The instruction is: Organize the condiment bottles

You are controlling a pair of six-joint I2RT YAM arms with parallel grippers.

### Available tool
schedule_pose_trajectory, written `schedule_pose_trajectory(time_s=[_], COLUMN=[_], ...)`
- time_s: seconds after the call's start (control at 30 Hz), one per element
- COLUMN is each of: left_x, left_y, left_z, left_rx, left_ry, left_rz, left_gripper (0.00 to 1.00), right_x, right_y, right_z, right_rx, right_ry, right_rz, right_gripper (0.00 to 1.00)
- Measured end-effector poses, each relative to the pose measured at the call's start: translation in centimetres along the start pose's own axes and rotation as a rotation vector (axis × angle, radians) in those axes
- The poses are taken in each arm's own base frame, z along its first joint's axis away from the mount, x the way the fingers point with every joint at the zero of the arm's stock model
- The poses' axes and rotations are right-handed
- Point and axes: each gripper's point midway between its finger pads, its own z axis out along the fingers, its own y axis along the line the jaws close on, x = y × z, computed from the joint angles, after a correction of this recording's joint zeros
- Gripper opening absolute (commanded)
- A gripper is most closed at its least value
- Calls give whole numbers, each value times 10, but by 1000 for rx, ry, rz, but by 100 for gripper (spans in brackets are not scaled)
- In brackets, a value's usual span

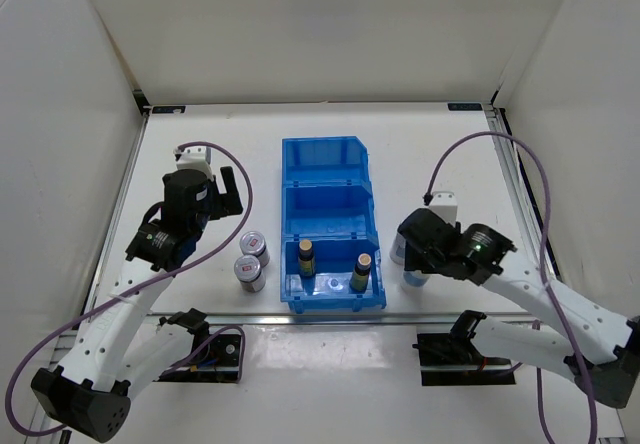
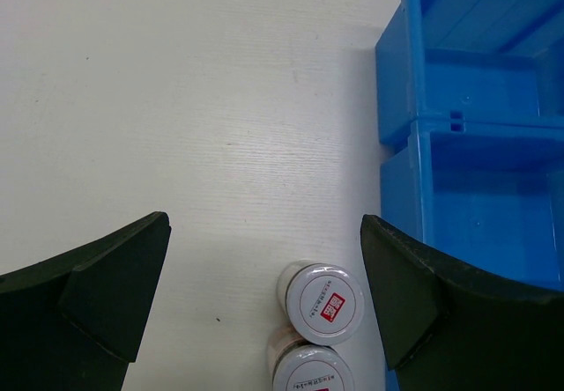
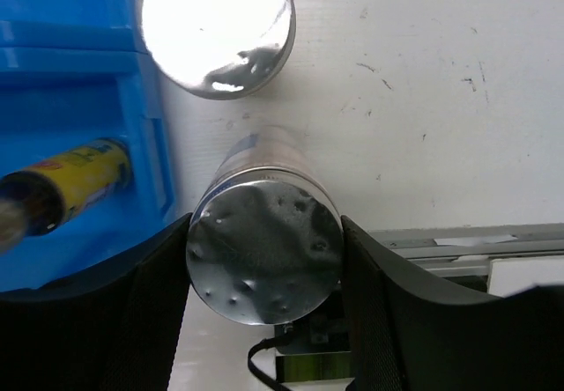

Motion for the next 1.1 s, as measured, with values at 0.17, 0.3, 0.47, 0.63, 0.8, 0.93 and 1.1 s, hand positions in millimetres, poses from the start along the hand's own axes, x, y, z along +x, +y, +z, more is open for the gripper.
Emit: schedule_pose_trajectory(time_s=[0.17, 0.3, 0.47, 0.63, 0.8, 0.93, 1.1], left_x=[1, 2, 3, 3, 3, 5, 6], left_y=[2, 3, 3, 3, 3, 3, 3], left_z=[0, 1, 2, 2, 3, 4, 5], left_rx=[-9, -16, -22, -22, -23, -25, -26], left_ry=[4, 6, 11, 11, 14, 19, 26], left_rz=[2, 3, 0, -2, -1, 1, 3], left_gripper=[100, 100, 100, 100, 100, 100, 100], right_x=[-23, -42, -71, -104, -138, -158, -165], right_y=[0, 1, 8, 22, 55, 96, 134], right_z=[-36, -62, -91, -106, -95, -60, -12], right_rx=[-94, -144, -198, -245, -248, -220, -229], right_ry=[-71, -107, -166, -254, -316, -310, -257], right_rz=[58, 59, 32, -19, -100, -199, -259], right_gripper=[0, 0, 0, 0, 0, 0, 0])
